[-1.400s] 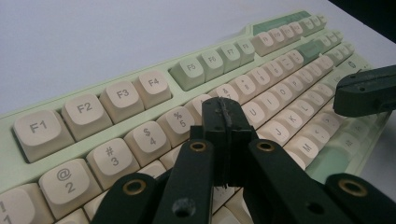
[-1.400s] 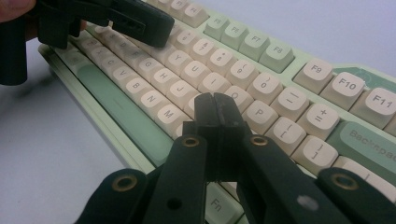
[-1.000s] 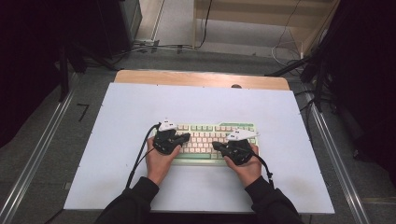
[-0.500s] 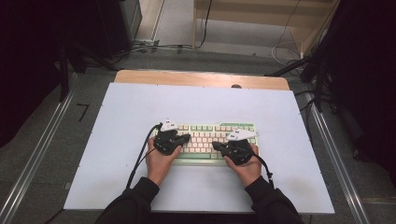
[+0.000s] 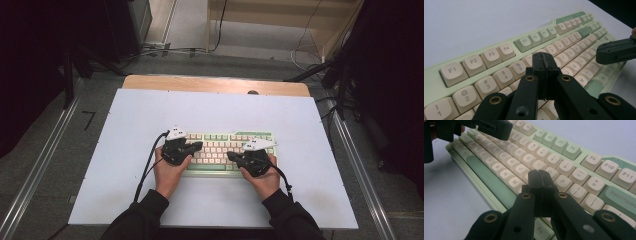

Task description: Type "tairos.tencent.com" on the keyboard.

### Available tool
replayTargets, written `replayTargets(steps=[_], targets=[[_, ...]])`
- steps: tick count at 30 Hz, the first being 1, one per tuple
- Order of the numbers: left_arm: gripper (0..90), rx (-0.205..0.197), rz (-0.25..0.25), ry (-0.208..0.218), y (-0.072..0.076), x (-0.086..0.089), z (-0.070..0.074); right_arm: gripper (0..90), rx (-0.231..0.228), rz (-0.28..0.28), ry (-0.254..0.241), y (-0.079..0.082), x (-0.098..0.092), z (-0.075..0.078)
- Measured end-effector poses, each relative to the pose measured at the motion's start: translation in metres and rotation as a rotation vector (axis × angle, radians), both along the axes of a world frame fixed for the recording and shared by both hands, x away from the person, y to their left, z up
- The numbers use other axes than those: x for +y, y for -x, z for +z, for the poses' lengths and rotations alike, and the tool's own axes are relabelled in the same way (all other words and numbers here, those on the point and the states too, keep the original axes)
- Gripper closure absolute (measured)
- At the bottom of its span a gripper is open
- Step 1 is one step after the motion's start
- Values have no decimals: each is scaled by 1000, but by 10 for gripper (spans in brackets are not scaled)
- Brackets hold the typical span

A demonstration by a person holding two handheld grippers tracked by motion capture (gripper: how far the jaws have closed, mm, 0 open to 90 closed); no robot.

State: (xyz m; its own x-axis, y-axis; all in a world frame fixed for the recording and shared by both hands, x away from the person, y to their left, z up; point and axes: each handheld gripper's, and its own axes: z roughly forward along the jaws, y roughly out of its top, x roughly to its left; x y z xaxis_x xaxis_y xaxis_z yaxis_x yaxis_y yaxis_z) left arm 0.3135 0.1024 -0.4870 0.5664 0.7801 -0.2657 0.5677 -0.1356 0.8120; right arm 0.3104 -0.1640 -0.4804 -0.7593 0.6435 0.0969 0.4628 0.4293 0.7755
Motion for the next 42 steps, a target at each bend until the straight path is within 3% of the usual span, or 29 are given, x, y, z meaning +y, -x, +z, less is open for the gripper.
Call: replayTargets(steps=[21,42], targets=[[900,-1,43,0,5,24,1,882,0,0,-2,0,0,0],[900,11,59,-13,4,28,-4,882,-2,3,-2,1,0,0]])
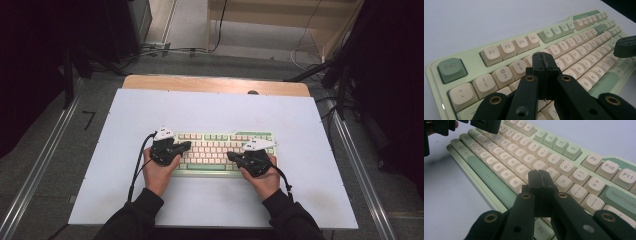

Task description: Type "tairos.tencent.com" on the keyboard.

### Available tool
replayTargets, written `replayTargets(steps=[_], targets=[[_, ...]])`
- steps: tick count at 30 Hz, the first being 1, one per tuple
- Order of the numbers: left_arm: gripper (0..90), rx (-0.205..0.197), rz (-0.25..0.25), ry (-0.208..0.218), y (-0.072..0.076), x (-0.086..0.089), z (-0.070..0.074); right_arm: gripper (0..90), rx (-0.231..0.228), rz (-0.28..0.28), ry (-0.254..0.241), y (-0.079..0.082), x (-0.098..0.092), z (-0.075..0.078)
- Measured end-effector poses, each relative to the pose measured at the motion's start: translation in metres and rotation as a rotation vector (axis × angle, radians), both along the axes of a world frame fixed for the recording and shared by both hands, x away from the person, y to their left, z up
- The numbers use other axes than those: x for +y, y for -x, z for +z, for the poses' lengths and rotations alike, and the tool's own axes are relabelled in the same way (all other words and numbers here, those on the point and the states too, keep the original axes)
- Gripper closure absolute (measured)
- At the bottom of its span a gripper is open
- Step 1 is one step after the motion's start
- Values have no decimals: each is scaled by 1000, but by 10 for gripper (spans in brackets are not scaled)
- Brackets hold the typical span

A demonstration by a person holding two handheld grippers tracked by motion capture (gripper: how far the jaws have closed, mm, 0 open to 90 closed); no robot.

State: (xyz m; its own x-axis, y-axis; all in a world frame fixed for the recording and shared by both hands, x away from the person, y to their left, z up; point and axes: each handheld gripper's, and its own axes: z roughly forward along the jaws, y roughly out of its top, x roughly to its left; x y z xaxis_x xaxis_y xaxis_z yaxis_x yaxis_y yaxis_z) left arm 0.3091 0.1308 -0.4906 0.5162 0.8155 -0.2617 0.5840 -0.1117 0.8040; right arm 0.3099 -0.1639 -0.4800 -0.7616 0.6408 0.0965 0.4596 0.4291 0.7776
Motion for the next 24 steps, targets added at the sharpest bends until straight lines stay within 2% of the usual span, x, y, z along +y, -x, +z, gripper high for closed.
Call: replayTargets(steps=[24], targets=[[900,13,1,-33,-2,-3,-5,882,1,1,1,0,0,0]])
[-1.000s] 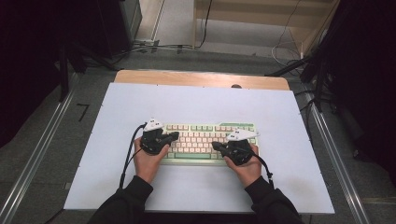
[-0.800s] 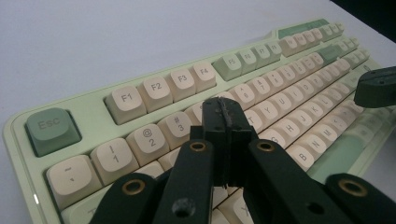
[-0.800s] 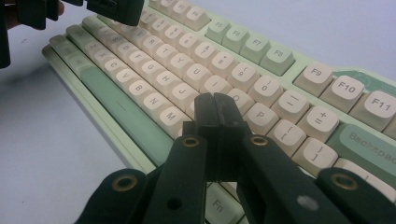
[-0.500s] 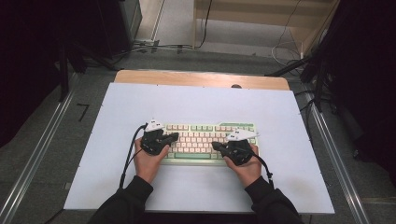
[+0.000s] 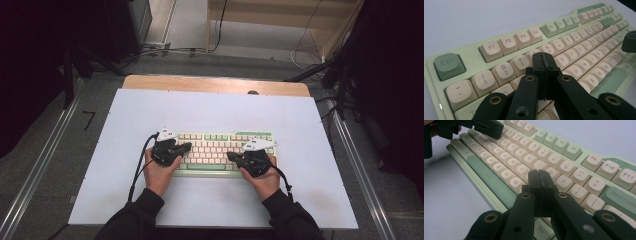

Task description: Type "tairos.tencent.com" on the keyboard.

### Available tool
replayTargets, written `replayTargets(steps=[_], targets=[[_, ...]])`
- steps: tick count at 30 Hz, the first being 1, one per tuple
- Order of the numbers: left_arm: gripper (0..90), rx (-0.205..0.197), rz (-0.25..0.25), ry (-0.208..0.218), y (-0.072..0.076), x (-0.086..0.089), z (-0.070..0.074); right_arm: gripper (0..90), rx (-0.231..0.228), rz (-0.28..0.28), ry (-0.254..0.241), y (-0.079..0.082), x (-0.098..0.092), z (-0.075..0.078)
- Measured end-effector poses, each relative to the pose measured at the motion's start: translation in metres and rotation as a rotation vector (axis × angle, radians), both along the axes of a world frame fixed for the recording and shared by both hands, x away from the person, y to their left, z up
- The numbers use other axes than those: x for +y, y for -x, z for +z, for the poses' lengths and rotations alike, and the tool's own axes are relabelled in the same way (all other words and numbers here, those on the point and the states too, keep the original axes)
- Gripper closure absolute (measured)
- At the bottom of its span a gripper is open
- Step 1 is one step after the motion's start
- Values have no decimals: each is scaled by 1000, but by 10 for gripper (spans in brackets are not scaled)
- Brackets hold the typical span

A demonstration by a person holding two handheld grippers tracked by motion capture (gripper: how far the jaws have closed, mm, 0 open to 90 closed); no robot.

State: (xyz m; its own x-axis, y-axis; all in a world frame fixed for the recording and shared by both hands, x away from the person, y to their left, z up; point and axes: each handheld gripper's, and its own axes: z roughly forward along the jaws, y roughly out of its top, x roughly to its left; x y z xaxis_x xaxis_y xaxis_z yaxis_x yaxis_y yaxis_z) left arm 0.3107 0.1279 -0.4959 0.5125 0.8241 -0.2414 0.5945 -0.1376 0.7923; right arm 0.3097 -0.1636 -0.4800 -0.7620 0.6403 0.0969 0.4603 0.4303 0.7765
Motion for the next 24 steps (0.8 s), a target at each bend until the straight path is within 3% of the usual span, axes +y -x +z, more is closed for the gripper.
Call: replayTargets(steps=[11,19,24], targets=[[900,9,6,-21,0,-3,-1,881,0,0,3,0,1,0],[900,-21,6,28,5,1,7,882,1,1,2,0,1,0],[900,-23,9,36,6,3,9,882,1,10,0,0,5,-1]])
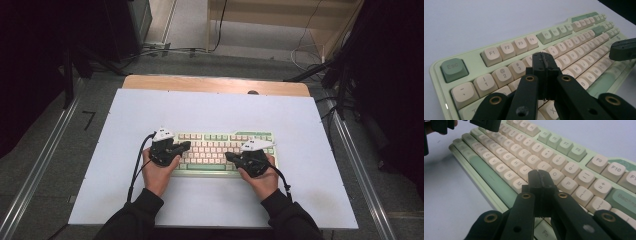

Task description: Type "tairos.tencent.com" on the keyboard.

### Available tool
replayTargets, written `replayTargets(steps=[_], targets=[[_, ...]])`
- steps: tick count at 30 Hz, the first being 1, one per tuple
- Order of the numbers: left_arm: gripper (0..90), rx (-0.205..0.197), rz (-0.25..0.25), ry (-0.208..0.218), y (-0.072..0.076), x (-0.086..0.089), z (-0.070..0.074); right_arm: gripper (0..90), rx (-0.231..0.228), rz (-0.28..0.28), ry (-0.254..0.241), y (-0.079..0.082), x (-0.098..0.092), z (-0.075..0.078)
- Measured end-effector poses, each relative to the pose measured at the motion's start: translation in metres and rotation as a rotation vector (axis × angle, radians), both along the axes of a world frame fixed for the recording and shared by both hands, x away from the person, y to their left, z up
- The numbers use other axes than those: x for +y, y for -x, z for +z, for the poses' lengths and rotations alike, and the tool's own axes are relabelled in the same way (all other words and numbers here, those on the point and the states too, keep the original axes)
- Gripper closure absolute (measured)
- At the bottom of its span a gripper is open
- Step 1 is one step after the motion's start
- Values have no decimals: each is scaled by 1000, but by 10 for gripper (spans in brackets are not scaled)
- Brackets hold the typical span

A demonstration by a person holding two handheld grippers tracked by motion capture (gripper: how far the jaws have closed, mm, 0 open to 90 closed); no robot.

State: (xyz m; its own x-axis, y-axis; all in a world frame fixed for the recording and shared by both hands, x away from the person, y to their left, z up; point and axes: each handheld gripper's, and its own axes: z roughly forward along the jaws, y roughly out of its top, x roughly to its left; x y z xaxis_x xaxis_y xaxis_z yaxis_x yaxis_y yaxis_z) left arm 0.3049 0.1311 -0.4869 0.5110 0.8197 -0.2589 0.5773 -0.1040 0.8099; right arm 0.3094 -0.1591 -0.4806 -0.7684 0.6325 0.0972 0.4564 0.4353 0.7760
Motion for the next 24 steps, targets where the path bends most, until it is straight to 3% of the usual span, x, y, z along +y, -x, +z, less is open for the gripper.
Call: replayTargets(steps=[24], targets=[[900,-3,-7,2,1,-2,0,882,11,38,1,-3,21,-4]])
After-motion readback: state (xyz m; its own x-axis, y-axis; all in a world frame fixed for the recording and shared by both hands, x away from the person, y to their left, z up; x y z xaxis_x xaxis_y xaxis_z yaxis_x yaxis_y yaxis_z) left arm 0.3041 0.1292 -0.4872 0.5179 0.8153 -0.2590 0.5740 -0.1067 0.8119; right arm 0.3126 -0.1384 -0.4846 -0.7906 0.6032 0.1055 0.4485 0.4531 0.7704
